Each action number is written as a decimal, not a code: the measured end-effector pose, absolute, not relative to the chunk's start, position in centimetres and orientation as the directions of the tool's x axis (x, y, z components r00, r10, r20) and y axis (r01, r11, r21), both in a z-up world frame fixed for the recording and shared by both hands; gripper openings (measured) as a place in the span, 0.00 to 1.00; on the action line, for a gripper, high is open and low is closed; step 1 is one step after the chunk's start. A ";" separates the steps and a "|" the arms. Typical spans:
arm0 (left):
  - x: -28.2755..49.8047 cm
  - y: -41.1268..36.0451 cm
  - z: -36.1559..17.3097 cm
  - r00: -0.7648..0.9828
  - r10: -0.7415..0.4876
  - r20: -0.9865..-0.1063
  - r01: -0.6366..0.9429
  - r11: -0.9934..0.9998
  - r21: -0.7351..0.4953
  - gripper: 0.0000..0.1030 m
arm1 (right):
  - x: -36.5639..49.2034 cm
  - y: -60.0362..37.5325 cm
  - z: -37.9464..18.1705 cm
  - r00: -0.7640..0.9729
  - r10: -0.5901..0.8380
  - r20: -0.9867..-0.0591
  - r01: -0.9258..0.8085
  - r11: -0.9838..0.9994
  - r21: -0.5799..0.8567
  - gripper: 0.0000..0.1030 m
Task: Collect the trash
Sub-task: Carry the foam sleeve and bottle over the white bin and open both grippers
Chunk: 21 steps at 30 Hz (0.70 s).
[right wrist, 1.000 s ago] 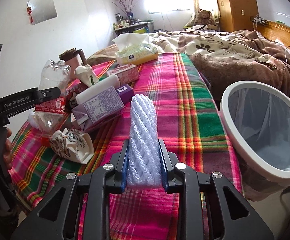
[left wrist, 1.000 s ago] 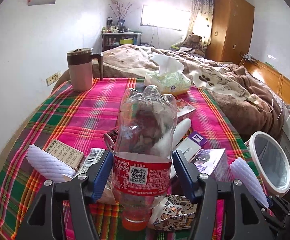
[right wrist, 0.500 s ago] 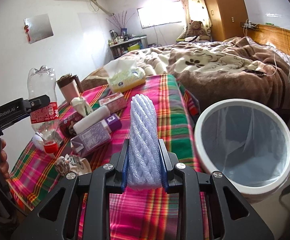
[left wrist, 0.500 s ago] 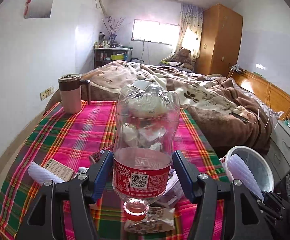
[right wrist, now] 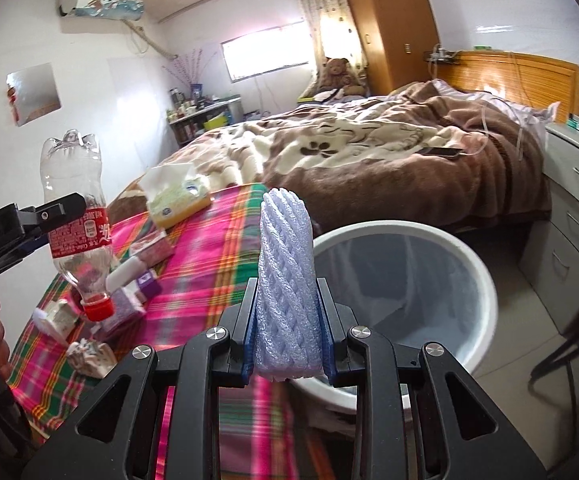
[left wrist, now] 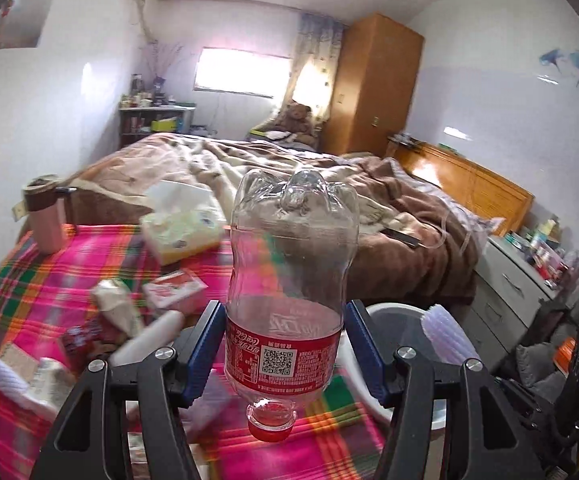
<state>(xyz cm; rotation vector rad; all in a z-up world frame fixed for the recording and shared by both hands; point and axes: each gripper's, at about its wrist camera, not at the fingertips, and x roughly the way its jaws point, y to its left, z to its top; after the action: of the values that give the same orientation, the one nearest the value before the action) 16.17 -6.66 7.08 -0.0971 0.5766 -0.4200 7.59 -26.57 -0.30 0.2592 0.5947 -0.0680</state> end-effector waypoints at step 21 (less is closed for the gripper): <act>17.2 -21.6 2.1 0.607 -0.544 -0.579 0.543 0.816 -0.198 0.60 | 8.6 -33.6 -3.1 0.762 -0.063 -0.644 0.254 0.945 0.207 0.26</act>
<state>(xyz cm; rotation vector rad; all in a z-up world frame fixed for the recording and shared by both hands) 17.25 -21.62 2.06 -0.0026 0.6698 -0.6282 8.59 -33.58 -3.07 0.2922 0.6848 -0.1751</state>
